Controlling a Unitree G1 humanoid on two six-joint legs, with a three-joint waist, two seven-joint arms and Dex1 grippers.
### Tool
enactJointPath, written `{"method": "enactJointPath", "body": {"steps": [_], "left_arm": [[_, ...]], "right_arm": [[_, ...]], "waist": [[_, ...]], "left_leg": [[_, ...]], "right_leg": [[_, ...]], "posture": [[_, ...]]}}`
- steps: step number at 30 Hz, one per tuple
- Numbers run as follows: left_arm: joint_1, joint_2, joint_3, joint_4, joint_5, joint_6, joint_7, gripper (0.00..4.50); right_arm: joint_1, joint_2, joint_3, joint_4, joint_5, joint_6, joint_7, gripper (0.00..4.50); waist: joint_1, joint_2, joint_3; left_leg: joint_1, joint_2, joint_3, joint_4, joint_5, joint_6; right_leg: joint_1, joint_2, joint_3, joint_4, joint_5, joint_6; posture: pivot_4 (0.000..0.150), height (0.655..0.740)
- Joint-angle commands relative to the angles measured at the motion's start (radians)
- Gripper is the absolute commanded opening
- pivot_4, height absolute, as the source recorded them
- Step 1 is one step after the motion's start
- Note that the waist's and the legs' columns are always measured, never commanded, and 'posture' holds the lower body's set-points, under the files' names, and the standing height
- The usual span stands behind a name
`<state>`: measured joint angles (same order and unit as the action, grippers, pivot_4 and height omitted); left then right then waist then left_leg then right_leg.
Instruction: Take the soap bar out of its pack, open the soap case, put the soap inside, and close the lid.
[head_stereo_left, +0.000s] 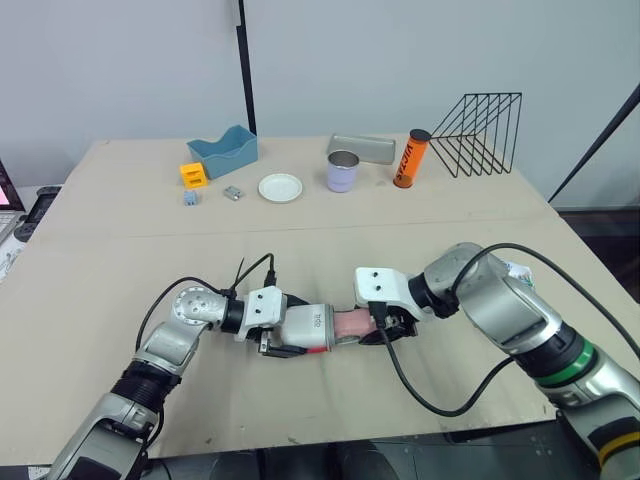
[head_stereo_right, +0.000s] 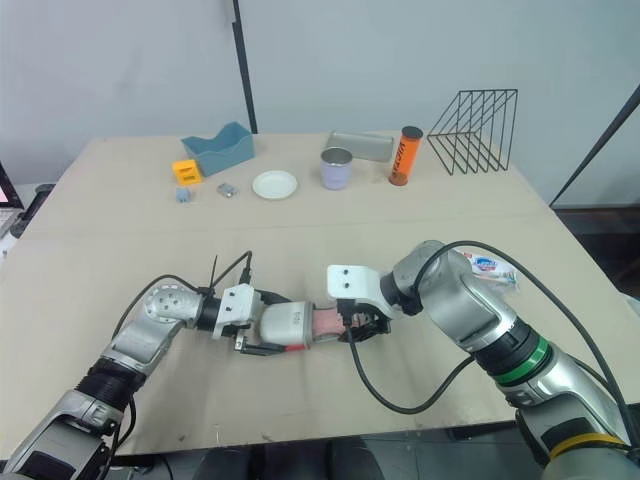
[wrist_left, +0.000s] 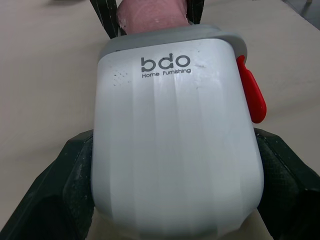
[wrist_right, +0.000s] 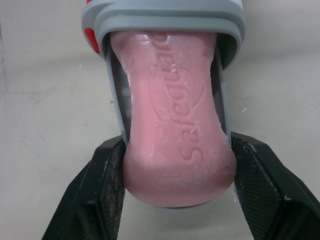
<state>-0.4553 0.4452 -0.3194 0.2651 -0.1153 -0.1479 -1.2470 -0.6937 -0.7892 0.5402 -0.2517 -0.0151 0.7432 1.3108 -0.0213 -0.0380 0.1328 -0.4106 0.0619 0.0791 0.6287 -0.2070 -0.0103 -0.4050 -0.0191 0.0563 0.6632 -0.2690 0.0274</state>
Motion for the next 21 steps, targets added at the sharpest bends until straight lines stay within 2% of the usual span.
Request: {"method": "enactJointPath", "body": {"steps": [1,18,20,21], "left_arm": [[-0.040,-0.024,-0.006,-0.019,-0.001,-0.002,0.008,3.53],[-0.081,-0.106,-0.044,-0.007,0.055,0.020,0.078,3.53],[-0.078,-0.108,-0.042,-0.010,0.052,0.019,0.079,3.53],[-0.076,-0.106,-0.041,-0.012,0.051,0.018,0.079,3.53]], "right_arm": [[-0.043,0.007,-0.009,-0.014,-0.001,0.005,-0.004,2.57],[-0.106,0.031,0.007,-0.017,-0.026,0.043,-0.024,2.57],[-0.107,0.024,-0.002,-0.030,-0.021,0.038,-0.019,3.56],[-0.107,0.019,-0.007,-0.035,-0.018,0.036,-0.016,3.70]], "waist": [[0.000,0.000,0.000],[0.000,0.000,0.000],[0.000,0.000,0.000],[0.000,0.000,0.000]], "left_leg": [[0.000,0.000,0.000,0.000,0.000,0.000],[-0.001,-0.001,-0.001,0.001,0.000,0.000],[-0.002,-0.001,-0.001,0.001,0.000,0.000],[-0.001,-0.001,-0.002,0.001,0.000,0.000]], "right_leg": [[0.000,0.000,0.000,0.000,0.000,0.000],[0.000,0.001,0.001,0.000,0.001,0.001],[0.000,0.001,0.001,0.000,0.001,0.001],[0.000,0.001,0.001,0.000,0.001,0.001]], "posture": [[0.150,0.7393],[0.150,0.7393],[0.150,0.7393],[0.150,0.7393]]}}
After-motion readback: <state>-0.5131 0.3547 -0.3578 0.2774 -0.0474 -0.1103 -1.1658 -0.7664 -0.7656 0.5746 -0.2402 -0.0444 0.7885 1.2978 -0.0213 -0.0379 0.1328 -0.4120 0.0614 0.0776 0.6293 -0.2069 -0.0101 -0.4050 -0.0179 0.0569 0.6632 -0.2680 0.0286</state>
